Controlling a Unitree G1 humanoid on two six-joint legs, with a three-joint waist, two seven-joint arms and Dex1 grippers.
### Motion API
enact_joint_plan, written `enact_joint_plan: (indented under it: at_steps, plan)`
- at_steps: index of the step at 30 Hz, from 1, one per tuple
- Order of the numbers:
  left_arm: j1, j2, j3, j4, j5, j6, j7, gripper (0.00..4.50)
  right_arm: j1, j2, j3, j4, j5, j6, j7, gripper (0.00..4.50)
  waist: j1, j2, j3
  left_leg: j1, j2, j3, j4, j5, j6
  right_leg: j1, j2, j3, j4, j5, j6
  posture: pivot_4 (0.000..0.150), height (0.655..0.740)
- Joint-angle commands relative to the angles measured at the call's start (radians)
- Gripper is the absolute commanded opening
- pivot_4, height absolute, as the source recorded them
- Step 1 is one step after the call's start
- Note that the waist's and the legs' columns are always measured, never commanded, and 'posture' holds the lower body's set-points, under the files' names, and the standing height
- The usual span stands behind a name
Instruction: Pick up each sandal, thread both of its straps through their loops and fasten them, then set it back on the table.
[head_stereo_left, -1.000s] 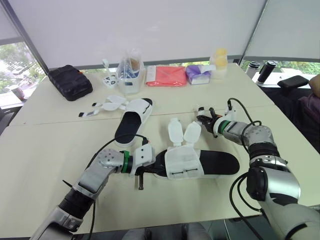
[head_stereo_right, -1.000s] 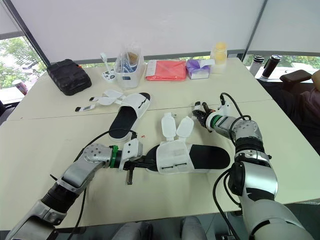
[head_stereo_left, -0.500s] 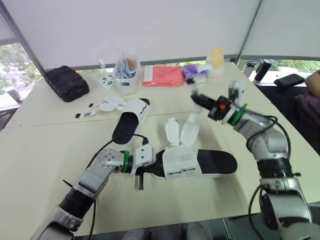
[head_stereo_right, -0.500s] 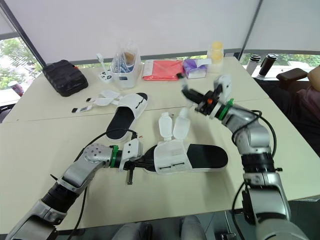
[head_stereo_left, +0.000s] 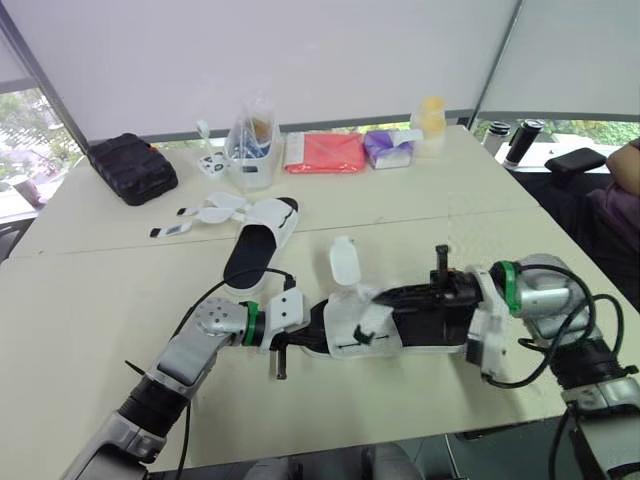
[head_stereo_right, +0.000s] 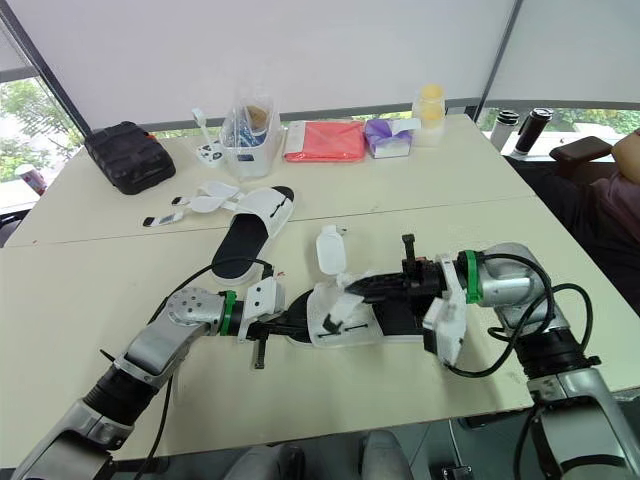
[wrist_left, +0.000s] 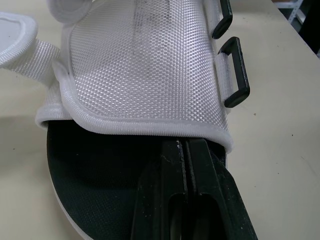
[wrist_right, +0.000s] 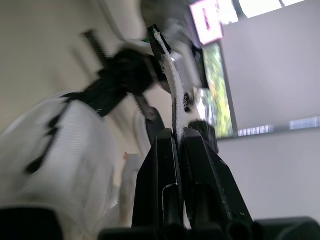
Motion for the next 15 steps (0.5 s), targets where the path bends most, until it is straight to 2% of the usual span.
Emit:
enact_joint_plan:
  at_steps: [1, 6, 7, 9, 11, 12, 15]
  plan:
    - [0.014, 0.002, -0.021, 0.018, 0.017, 0.016, -0.012, 0.00, 0.068, -0.047, 0.059, -0.134, 0.012, -0.022, -0.069, 0.05, 0.003, 0.000, 0.000, 0.000, 0.000, 0.000, 0.000, 0.000, 0.000, 0.000, 0.000, 0.000, 0.000, 0.000, 0.000, 0.150, 0.7400]
    - [0.009, -0.005, -0.022, 0.025, 0.015, 0.019, -0.014, 0.00, 0.161, -0.084, 0.097, -0.192, -0.048, -0.015, -0.133, 0.05, 0.003, 0.000, 0.000, 0.000, 0.000, 0.000, 0.000, 0.000, 0.000, 0.000, 0.000, 0.001, 0.000, 0.000, 0.000, 0.150, 0.7400]
    - [0.009, -0.006, -0.023, 0.026, 0.015, 0.019, -0.016, 0.00, 0.175, -0.100, 0.112, -0.213, -0.047, -0.003, -0.141, 0.31, 0.003, 0.000, 0.000, 0.000, 0.000, 0.000, 0.000, 0.000, 0.001, 0.000, 0.000, 0.001, 0.000, 0.000, 0.000, 0.150, 0.7400]
    - [0.008, -0.006, -0.024, 0.029, 0.015, 0.018, -0.018, 0.00, 0.201, -0.121, 0.121, -0.259, -0.046, 0.038, -0.161, 0.97, 0.004, 0.000, 0.000, 0.000, 0.000, 0.000, 0.000, -0.001, 0.002, 0.000, 0.000, 0.001, 0.000, 0.000, 0.000, 0.150, 0.7400]
    - [0.007, -0.009, -0.024, 0.034, 0.015, 0.020, -0.017, 0.00, 0.252, -0.138, 0.106, -0.294, -0.072, 0.037, -0.187, 1.96, 0.006, 0.000, 0.000, 0.000, 0.000, 0.000, 0.000, -0.001, 0.002, 0.000, 0.000, 0.001, 0.000, 0.000, 0.000, 0.150, 0.7400]
    - [0.007, -0.010, -0.024, 0.036, 0.014, 0.021, -0.018, 0.00, 0.278, -0.140, 0.090, -0.307, -0.095, 0.026, -0.202, 2.61, 0.006, 0.000, 0.000, 0.000, 0.000, -0.001, 0.000, -0.001, 0.002, 0.000, 0.000, 0.001, 0.000, 0.000, 0.000, 0.150, 0.7400]
    - [0.009, -0.014, -0.025, 0.039, 0.015, 0.019, -0.017, 0.00, 0.367, -0.165, 0.057, -0.343, -0.146, 0.032, -0.238, 3.99, 0.009, 0.000, 0.000, 0.000, 0.000, 0.000, 0.000, -0.001, 0.002, 0.001, 0.000, 0.001, 0.000, 0.000, 0.000, 0.150, 0.7400]
